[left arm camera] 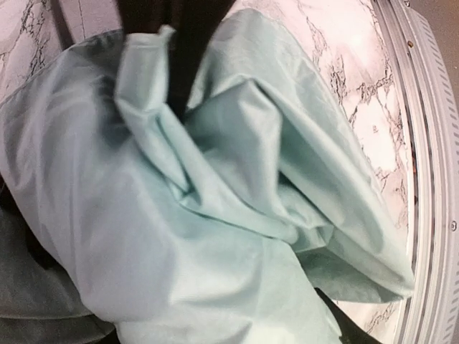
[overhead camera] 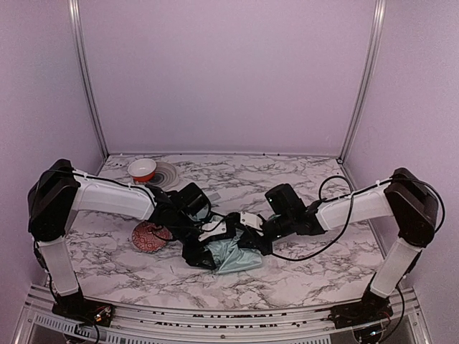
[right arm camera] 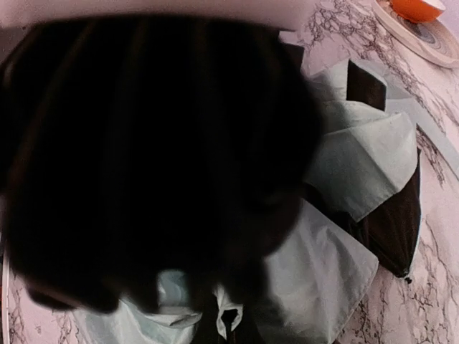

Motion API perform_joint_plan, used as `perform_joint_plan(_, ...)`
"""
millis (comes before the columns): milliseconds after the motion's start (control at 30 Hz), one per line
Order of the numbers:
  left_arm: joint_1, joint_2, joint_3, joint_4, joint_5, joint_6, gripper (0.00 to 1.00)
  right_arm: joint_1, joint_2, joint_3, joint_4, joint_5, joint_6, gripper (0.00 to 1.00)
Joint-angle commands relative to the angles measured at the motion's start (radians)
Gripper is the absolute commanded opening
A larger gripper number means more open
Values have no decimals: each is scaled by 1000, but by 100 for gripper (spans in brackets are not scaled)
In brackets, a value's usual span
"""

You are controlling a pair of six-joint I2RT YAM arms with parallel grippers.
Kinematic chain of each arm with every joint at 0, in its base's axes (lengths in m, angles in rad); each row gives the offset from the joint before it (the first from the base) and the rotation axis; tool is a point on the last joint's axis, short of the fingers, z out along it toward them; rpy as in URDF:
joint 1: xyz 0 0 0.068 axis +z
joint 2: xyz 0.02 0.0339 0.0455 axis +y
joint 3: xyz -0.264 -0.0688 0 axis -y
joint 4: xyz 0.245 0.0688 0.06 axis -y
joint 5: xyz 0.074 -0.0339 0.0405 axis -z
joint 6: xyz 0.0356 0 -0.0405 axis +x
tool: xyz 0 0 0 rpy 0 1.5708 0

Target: Put away the umbrella

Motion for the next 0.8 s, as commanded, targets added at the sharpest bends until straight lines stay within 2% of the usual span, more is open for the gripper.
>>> perform_joint_plan(0, -5, -61, -48, -38, 67, 34, 71, -39, 46, 84, -115, -131, 108, 0)
perform_joint_plan(100, -1, -130, -96, 18, 18, 25, 82, -38, 28, 81, -114, -167, 131, 0)
perform_joint_plan(133, -1, -158, -114, 54, 6, 12, 93, -38, 22, 84, -112, -182, 147, 0)
perform_joint_plan(167, -1, -184, -139, 97, -2, -3, 98, -38, 16, 89, -104, -195, 173, 0)
perform_joint_plan(333, -5, -250, -281, 365, 15, -107, 99, -39, -21, 102, -26, -270, 306, 0)
perform_joint_plan(467, -4, -185, -275, 450, -105, -214, 98, -35, -46, 97, 6, -283, 330, 0)
perform_joint_plan(500, -4, -157, -252, 437, -114, -218, 95, -34, -49, 98, 12, -291, 333, 0)
perform_joint_plan(600, -4, -92, -200, 404, -114, -231, 76, -33, -50, 121, 23, -323, 349, 0)
perform_joint_plan(700, -4, -70, -203, 410, -42, -217, 54, -37, -48, 149, 51, -332, 379, 0)
perform_joint_plan(767, -3, -70, -221, 431, 5, -210, 44, -43, -43, 155, 100, -336, 413, 0)
